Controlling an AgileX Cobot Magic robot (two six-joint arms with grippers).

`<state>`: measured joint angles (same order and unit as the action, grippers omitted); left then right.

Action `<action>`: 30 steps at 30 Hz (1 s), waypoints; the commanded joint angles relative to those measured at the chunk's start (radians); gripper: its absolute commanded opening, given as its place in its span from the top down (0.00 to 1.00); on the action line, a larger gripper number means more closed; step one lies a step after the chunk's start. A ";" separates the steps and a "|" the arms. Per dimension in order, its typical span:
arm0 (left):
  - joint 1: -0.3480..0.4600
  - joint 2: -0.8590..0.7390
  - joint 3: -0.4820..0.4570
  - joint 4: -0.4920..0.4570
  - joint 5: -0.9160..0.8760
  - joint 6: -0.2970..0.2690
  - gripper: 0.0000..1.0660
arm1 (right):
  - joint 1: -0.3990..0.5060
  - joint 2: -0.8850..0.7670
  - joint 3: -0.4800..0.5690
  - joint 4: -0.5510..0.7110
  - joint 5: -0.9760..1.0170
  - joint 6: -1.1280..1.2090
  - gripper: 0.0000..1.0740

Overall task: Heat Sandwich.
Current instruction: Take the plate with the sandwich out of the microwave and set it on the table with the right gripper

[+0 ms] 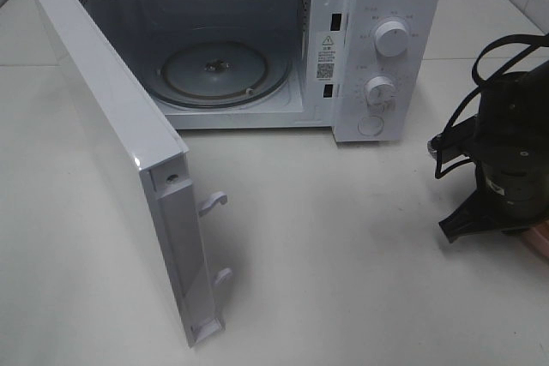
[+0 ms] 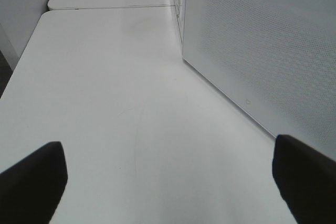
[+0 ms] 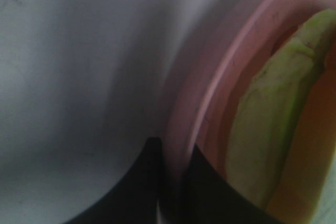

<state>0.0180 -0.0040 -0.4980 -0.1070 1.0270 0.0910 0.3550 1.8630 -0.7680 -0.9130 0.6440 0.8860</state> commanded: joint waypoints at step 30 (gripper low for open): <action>0.003 -0.028 0.004 -0.001 0.000 -0.001 0.03 | -0.005 -0.337 -0.013 0.307 0.030 -0.384 0.27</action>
<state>0.0180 -0.0040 -0.4980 -0.1070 1.0270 0.0910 0.3550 1.5770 -0.7780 -0.6720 0.6540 0.5870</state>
